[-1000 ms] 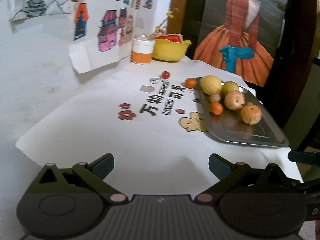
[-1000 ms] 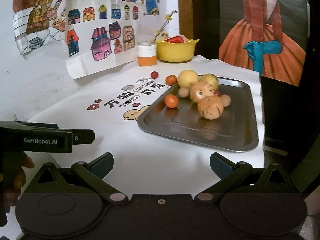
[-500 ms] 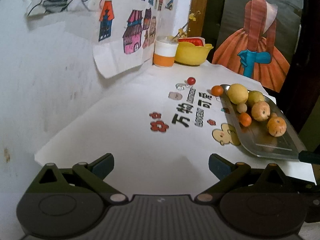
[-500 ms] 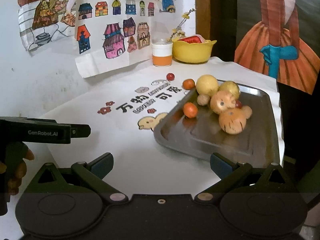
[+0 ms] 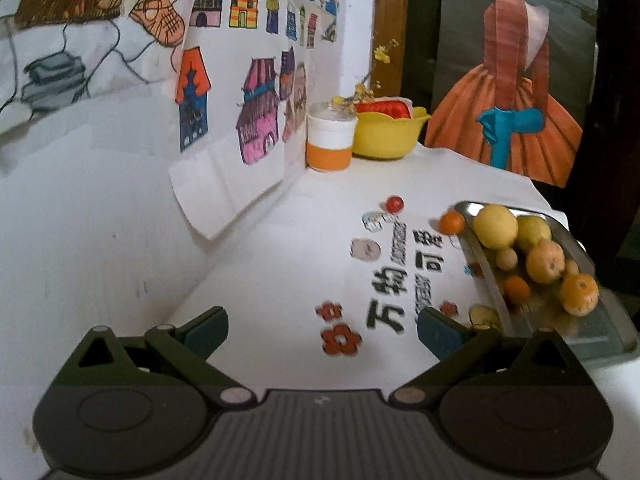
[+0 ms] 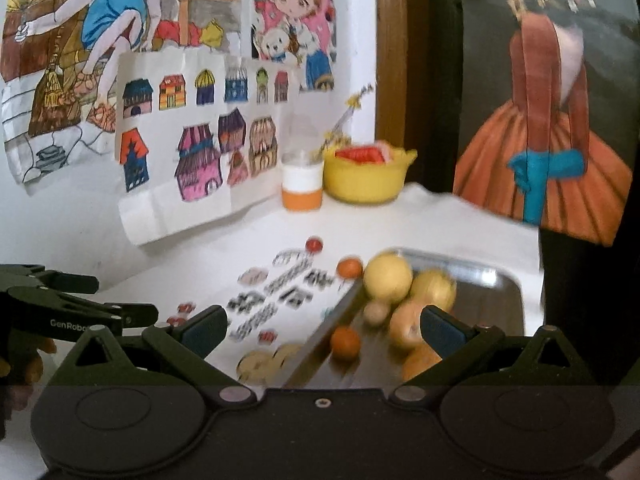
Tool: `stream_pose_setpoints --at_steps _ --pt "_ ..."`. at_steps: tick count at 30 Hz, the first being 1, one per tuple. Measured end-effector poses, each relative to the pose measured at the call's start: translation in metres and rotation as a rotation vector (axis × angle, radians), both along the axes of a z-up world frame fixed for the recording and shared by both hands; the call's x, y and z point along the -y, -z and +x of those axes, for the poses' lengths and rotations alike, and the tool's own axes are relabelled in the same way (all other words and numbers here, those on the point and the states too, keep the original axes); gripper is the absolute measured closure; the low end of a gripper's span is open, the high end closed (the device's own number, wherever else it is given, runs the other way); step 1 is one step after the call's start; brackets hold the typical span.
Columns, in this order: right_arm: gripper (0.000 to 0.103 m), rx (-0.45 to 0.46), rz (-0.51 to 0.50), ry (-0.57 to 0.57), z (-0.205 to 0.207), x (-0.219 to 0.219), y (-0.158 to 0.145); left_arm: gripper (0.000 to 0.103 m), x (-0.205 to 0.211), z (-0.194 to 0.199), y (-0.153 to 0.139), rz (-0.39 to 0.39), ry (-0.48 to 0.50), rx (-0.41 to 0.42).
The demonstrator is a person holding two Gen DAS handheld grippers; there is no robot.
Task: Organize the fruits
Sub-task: 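Withdraw both open tools from the tray toward the remaining loose fruits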
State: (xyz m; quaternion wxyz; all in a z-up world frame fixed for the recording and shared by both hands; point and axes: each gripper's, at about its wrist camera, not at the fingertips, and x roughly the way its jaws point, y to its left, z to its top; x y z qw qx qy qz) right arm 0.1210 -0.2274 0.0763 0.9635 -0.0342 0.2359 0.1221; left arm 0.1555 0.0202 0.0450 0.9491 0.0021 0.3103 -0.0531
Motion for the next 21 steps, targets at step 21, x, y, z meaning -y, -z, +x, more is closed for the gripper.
stream_pose_setpoints --at_steps 21 --pt "0.001 0.182 -0.292 -0.155 0.074 -0.003 -0.014 0.0 0.02 0.094 0.012 0.064 0.017 -0.004"
